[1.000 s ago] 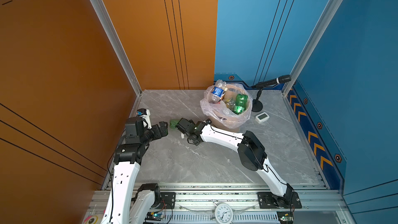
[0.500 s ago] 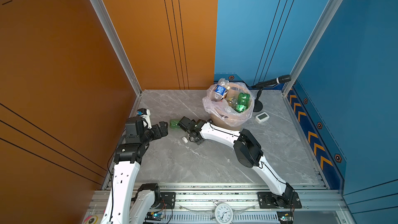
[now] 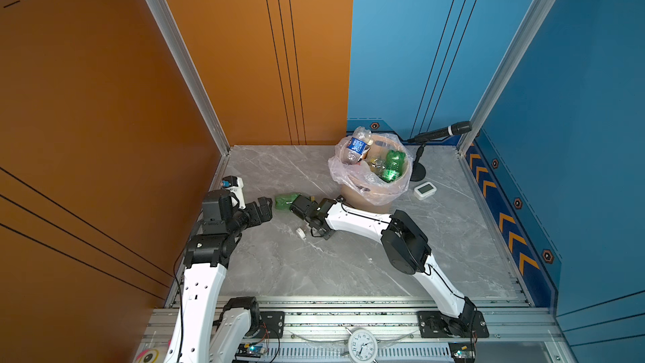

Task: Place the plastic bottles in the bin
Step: 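Grasp the guava juice bottle with the right gripper and lift it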

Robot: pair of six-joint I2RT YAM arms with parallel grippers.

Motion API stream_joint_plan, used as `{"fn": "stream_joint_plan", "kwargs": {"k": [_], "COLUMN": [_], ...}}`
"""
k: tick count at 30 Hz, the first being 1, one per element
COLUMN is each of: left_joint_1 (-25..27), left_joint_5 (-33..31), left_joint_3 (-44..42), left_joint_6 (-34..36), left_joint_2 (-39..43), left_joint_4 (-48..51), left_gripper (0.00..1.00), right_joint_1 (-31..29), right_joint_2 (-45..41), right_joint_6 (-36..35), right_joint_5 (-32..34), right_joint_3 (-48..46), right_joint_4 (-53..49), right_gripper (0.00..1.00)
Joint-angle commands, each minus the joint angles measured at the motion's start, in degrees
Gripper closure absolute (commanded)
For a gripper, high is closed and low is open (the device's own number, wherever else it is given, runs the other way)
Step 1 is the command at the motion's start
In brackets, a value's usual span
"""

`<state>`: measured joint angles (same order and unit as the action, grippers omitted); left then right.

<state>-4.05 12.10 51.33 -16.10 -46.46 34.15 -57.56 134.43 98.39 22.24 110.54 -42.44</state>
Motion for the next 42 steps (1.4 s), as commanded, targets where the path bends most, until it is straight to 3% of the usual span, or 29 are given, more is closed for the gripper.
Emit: {"fn": "stream_joint_plan", "kwargs": {"k": [1,11,21,34,42], "left_joint_1": [-0.25,-0.65,-1.25,-3.04,-4.12], "left_joint_5": [1.60,2.37,2.23,-0.07,1.92], "left_joint_3": [1.45,0.84,-0.17,-1.47,-0.54], "left_joint_6": [-0.60,-2.18,-3.25,-9.48,-17.05], "left_joint_2": [1.00,2.31,3.85,6.13,9.47], "left_joint_4": [1.18,1.30,1.70,2.14,1.91], "left_gripper": [0.02,0.02,0.02,0.02,0.02], "right_joint_1": [-0.27,-1.14,-2.34,-10.14,-15.80], "right_joint_2": [-0.96,-0.64,-0.97,-8.93,-22.02], "right_joint_6": [-5.11,-7.03,-11.41,-28.52,-46.37], "right_joint_5": [-0.31,-0.90,1.15,9.44,14.82], "right_joint_3": [-1.82,-0.70,-1.03,0.14,0.40], "right_joint_4": [-0.28,-0.10,-0.24,2.20,6.85], "right_gripper": [0.11,0.07,0.28,0.34,0.34]}}
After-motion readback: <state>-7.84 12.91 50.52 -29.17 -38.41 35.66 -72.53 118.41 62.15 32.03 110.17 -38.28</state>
